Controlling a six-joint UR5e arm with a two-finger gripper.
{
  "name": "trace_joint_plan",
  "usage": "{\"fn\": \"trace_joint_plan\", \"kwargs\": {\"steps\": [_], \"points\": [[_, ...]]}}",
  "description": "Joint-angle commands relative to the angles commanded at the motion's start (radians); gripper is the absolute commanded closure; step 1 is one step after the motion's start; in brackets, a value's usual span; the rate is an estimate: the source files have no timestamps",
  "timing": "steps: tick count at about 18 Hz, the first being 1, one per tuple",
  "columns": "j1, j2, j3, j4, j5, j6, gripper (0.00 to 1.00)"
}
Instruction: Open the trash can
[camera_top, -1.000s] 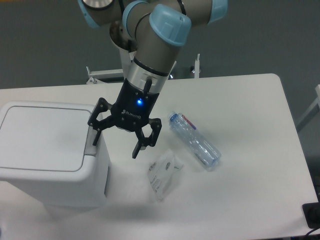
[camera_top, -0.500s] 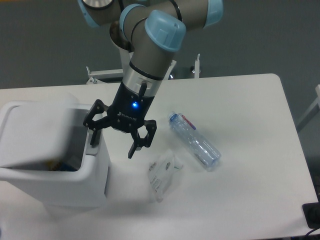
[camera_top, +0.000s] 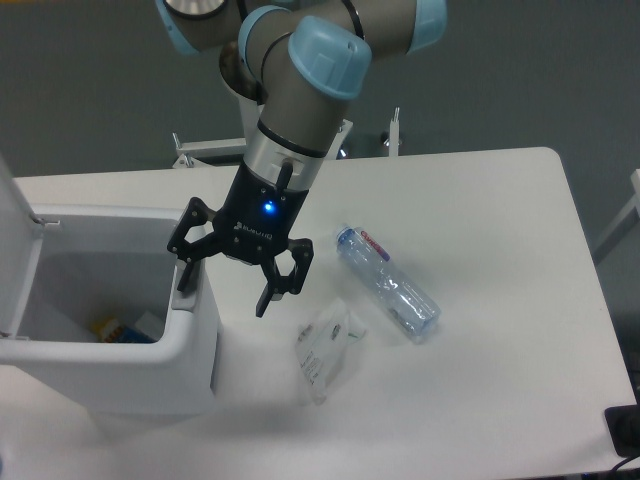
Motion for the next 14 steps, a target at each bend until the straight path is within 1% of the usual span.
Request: {"fn": "trace_joint_plan", "kwargs": {"steps": [4,5,7,9,11,14], "points": [[0.083,-0.011,0.018,0.005,0.000,0.032,0.00],[0.092,-0.029,0.031,0.003,0.002,0.066,0.00],[0.172,-0.083,0.034,0.005,0.002,0.136,0.00],[0.225,-0.127,0.038,0.005,0.002,0.196,0.00],[0.282,-0.165,0.060,0.003,0.002,0.286,0.00],[0.339,-0.205,0.097,0.000,0.003,0.357,0.00]]}}
